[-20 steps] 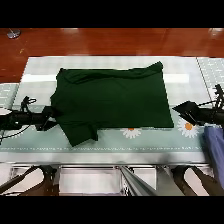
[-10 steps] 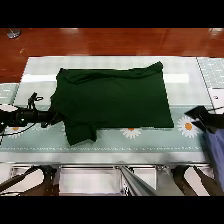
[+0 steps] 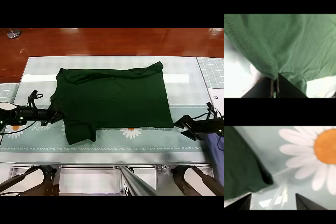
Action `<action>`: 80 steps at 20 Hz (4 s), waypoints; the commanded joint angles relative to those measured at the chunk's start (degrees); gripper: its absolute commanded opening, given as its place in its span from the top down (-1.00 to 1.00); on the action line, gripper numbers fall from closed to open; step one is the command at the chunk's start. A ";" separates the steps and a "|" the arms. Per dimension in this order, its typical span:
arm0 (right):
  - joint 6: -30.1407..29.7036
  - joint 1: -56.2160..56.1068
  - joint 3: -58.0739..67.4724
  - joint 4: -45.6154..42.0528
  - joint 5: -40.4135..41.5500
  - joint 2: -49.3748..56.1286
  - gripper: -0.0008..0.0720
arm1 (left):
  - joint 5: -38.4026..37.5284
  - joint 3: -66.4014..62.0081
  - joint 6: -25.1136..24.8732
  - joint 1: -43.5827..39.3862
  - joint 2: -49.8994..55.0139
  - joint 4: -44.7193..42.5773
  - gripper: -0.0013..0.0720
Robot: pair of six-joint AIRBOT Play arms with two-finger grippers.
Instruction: Fold the shirts.
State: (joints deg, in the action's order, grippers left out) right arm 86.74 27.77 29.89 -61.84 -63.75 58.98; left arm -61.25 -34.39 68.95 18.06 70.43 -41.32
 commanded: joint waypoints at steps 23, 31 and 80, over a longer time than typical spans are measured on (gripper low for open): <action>-0.11 -13.66 87.30 8.55 -6.82 11.65 0.90 | 1.81 -62.38 -0.74 1.09 -7.76 14.69 0.90; 2.67 -13.66 86.01 -11.28 -16.48 -13.11 0.90 | -6.10 -74.05 13.86 1.66 -27.87 -22.01 0.90; -4.37 -16.39 80.37 6.58 -20.37 55.01 0.90 | 6.91 -44.61 20.59 -14.16 24.41 -26.80 0.90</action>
State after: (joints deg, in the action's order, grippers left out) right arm 86.00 10.72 109.84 -55.64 -72.69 113.38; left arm -45.91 -79.05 96.44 3.16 94.06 -68.14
